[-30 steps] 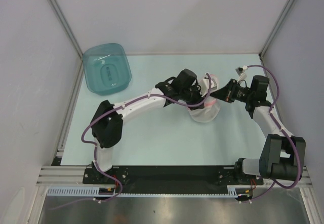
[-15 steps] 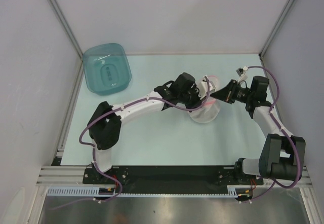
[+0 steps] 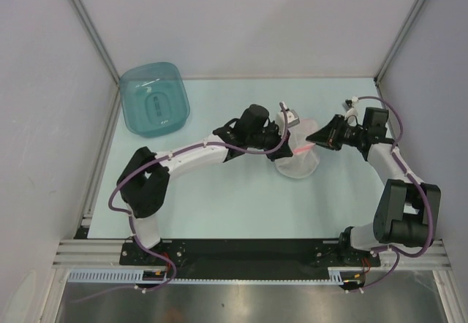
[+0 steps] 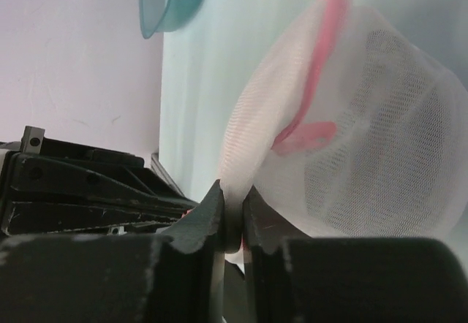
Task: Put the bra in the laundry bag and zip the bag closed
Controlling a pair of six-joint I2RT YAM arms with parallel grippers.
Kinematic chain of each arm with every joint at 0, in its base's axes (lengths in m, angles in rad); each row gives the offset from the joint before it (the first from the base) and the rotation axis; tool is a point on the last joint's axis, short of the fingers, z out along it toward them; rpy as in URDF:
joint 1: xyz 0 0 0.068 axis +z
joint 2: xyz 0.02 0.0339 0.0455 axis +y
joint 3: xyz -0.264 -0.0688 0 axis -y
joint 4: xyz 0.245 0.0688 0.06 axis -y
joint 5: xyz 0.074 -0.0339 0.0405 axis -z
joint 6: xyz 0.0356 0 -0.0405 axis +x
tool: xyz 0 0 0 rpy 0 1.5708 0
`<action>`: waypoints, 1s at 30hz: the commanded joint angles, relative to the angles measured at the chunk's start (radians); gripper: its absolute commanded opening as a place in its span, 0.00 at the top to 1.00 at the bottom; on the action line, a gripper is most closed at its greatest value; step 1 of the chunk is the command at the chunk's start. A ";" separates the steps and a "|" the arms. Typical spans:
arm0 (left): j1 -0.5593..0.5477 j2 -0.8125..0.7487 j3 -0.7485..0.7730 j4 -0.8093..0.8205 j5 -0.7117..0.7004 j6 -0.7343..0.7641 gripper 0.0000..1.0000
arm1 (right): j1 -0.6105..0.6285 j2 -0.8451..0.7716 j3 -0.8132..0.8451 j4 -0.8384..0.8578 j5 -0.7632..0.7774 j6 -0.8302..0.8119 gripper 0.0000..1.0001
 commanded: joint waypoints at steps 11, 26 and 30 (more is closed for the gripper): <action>0.016 0.073 0.140 0.019 0.200 -0.348 1.00 | 0.049 -0.345 0.060 -0.454 0.595 0.029 0.24; 0.010 0.030 0.092 0.065 0.272 -0.344 1.00 | 0.196 -0.391 -0.089 -0.165 0.550 0.347 0.50; 0.010 0.053 0.150 -0.007 0.309 -0.308 1.00 | 0.224 -0.362 -0.089 -0.148 0.567 0.346 0.66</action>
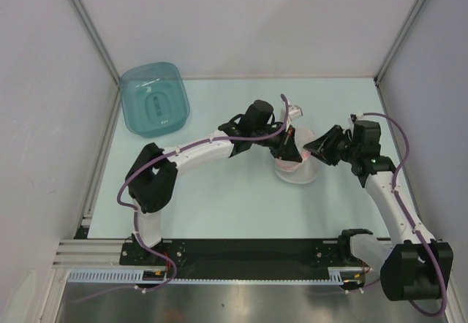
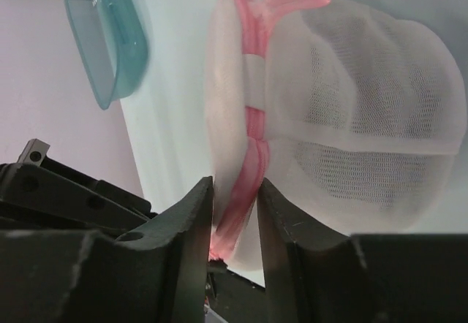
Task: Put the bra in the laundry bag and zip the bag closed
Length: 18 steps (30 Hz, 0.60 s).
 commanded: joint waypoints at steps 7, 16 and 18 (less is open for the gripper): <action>0.007 0.015 0.165 -0.152 0.060 0.051 0.85 | 0.075 0.011 0.015 0.086 0.093 0.010 0.87; 0.012 0.024 0.194 -0.192 0.032 0.055 0.73 | 0.104 0.016 0.027 0.062 0.120 -0.010 0.91; 0.012 0.031 0.197 -0.196 0.032 0.055 0.70 | 0.107 0.016 0.029 0.060 0.124 -0.010 0.92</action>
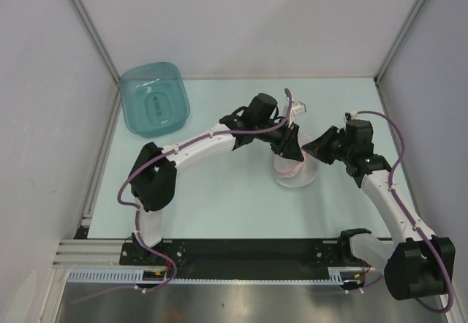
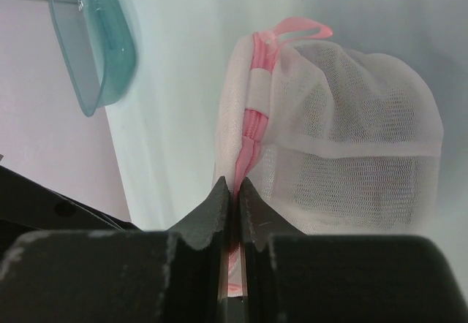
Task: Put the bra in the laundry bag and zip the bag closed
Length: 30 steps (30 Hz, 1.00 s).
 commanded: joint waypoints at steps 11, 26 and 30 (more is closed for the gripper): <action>-0.020 -0.164 -0.061 -0.005 -0.370 -0.075 0.51 | 0.025 -0.025 0.032 0.000 0.039 0.015 0.92; -0.097 -0.299 -0.367 0.240 -0.427 0.037 0.43 | -0.018 -0.063 -0.046 0.066 -0.080 0.029 0.85; -0.097 -0.301 -0.368 0.227 -0.485 -0.034 0.69 | -0.036 -0.061 -0.045 0.068 -0.093 0.024 0.80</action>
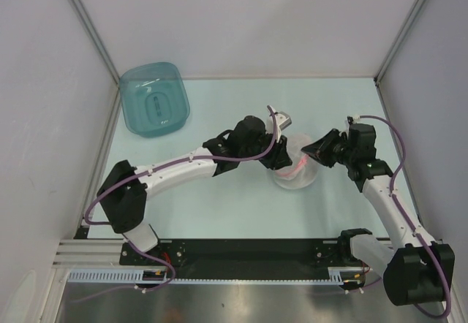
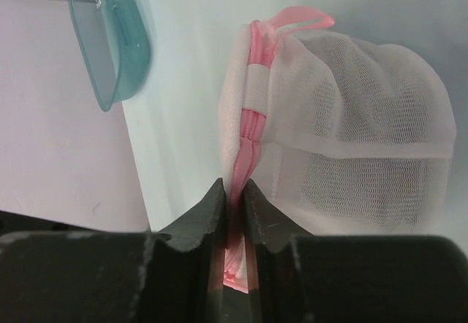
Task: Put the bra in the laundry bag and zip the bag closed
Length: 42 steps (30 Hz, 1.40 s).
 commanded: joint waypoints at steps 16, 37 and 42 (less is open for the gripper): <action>0.000 0.140 -0.177 0.539 0.182 -0.508 0.62 | -0.038 -0.024 -0.016 0.075 -0.068 0.016 0.83; 0.118 0.145 0.022 0.190 0.152 -0.164 0.62 | -0.122 -0.035 -0.142 0.215 -0.137 0.101 0.96; 0.079 0.039 -0.093 0.267 0.246 -0.269 0.53 | -0.122 -0.041 -0.131 0.207 -0.126 0.104 0.97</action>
